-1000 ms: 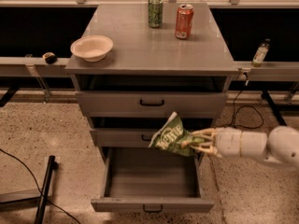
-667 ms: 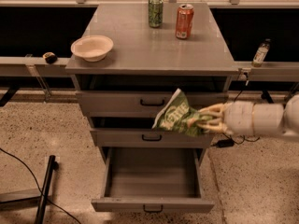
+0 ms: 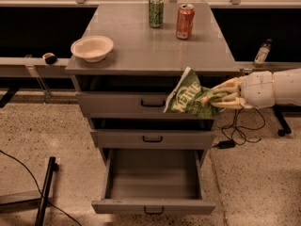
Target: Pick green jalapeno chip bag from bottom drawer and place on counter
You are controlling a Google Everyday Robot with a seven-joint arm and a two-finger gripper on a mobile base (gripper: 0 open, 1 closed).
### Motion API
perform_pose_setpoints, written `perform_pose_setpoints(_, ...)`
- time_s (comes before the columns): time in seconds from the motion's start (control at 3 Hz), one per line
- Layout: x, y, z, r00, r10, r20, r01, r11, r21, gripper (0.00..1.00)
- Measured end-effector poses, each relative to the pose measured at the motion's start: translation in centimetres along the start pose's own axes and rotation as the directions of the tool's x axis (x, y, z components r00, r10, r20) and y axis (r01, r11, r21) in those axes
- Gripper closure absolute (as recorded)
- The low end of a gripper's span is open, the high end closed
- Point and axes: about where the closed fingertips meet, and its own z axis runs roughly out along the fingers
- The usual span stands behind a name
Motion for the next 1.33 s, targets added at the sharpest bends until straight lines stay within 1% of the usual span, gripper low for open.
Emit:
perform_pose_setpoints(0.33, -0.8, -1.6, -0.1, 1.0, 0.012, 0.009, -0.012, 0.9999, 0.0, 1.0)
perform_pose_setpoints(0.67, -2.0, -5.7, -1.3, 0.998, 0.055, -0.019, -0.055, 0.9982, 0.022, 1.0)
perform_pose_setpoints(1.0, -1.8, -9.4, 0.0, 0.98, 0.197, 0.03, -0.197, 0.9804, -0.01, 1.0)
perform_pose_setpoints(1.33, -1.8, -12.8, 1.9, 0.944, 0.326, 0.059, -0.326, 0.9453, -0.014, 1.0)
